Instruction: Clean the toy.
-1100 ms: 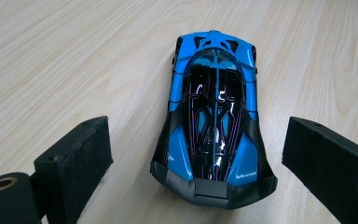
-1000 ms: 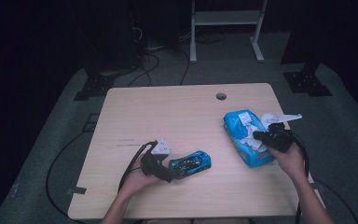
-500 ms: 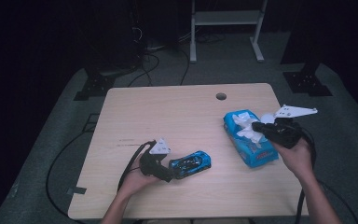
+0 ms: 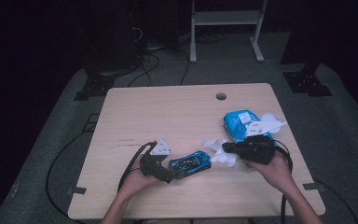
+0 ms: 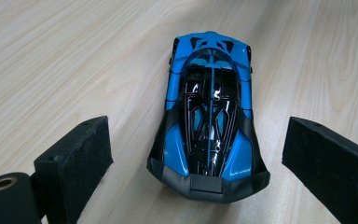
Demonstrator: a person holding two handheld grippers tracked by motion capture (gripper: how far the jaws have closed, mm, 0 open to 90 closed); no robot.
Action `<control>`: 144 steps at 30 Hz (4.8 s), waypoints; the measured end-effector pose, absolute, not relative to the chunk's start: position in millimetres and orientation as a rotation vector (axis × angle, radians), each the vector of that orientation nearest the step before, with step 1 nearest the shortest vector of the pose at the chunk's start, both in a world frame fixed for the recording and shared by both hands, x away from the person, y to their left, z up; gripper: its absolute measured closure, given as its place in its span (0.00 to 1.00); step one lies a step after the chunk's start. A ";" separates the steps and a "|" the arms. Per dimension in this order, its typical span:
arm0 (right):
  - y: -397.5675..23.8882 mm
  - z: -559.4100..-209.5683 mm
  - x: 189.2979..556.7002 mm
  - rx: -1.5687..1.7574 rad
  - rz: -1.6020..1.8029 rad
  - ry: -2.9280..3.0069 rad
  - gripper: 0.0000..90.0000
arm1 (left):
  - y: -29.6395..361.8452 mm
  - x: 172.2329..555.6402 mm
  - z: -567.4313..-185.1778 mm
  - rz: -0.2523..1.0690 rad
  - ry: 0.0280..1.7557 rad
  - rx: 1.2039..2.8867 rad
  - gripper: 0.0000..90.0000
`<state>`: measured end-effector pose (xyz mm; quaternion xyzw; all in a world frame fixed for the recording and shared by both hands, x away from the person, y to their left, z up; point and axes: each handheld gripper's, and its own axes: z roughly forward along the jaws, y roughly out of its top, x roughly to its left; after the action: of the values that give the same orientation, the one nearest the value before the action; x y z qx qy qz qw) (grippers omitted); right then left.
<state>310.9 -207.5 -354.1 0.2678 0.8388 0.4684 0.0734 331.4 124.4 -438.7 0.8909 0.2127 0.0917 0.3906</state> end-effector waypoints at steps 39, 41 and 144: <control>-122.3 -445.0 371.4 0.830 1.259 2.739 0.65 | 122.0 338.2 -464.0 0.113 0.545 2.336 0.21; -120.2 -443.6 370.6 0.827 1.269 2.749 0.62 | 121.3 337.7 -464.4 0.121 0.536 2.340 0.25; -57.9 -447.1 329.3 0.541 1.235 2.741 0.93 | 126.5 336.3 -465.1 0.119 0.517 2.350 0.27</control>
<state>329.3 -57.9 -447.1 0.1770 0.8965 0.4039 0.0434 336.3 126.5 -465.1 0.9107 0.2002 0.0461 0.3582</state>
